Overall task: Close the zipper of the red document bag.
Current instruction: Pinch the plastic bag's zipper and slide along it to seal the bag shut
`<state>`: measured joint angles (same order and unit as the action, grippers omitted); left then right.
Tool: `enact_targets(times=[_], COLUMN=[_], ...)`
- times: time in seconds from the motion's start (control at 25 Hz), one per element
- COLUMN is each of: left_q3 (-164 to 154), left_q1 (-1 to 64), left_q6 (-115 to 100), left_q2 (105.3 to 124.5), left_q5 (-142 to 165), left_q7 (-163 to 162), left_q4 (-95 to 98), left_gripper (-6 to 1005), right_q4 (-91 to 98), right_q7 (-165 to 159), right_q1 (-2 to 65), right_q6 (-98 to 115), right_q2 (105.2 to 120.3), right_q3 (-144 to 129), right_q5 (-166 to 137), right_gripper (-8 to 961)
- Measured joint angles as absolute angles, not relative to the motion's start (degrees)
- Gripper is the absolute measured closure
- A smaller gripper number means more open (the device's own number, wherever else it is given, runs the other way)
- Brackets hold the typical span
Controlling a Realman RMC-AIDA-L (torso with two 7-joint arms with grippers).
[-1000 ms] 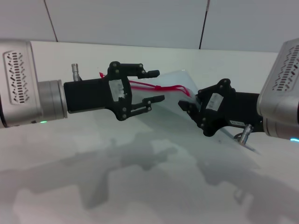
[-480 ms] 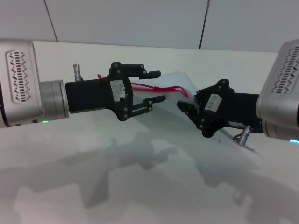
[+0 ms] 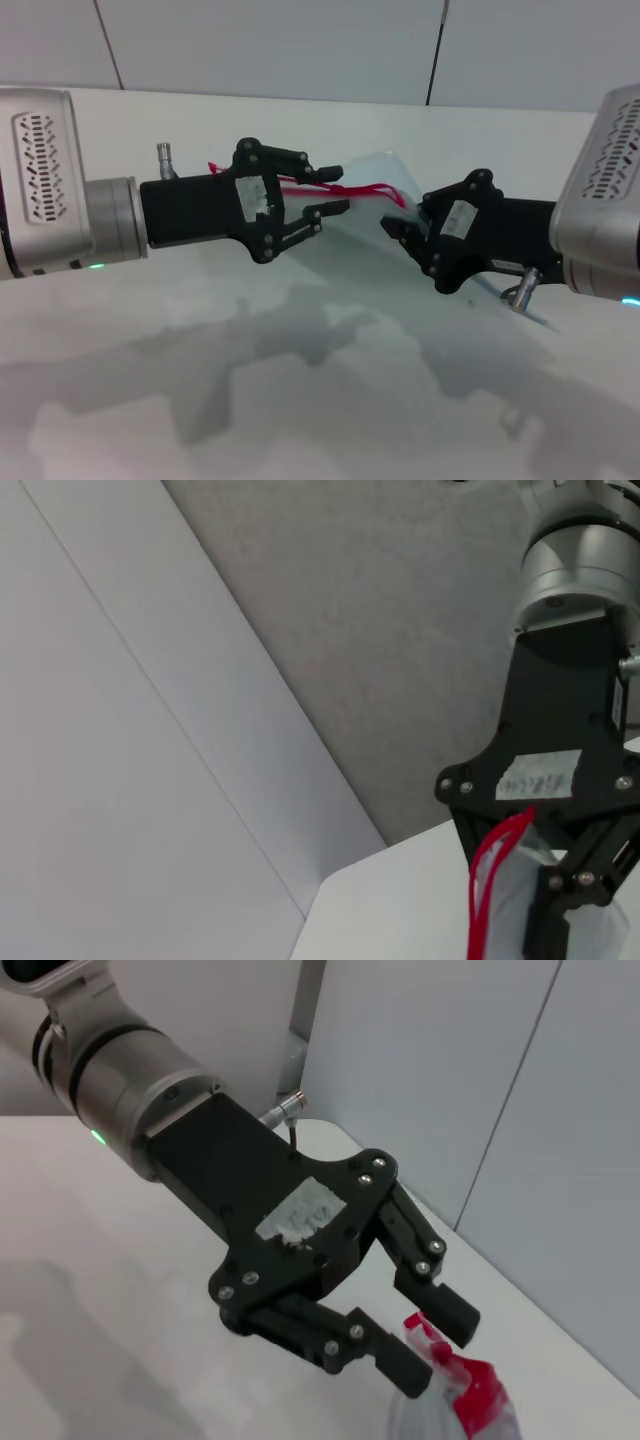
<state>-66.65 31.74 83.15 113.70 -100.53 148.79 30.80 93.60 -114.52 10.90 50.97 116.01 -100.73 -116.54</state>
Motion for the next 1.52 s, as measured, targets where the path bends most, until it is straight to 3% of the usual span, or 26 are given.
enact_targets(times=[0.64, 1.52], left_q3=[-66.62, -66.63], left_q1=[32.02, 32.71], left_q6=[82.67, 82.59], left_q2=[113.56, 113.21], left_q5=[-100.63, -100.25], left_q7=[148.27, 146.18], left_q4=[29.71, 29.71], left_gripper=[815, 915], right_q4=[93.24, 93.61], right_q7=[-114.43, -114.43], right_q1=[11.03, 10.90], right_q6=[50.94, 50.96], right_q2=[116.01, 115.93], right_q3=[-100.89, -100.93], right_q5=[-116.54, -116.62], right_gripper=[902, 902])
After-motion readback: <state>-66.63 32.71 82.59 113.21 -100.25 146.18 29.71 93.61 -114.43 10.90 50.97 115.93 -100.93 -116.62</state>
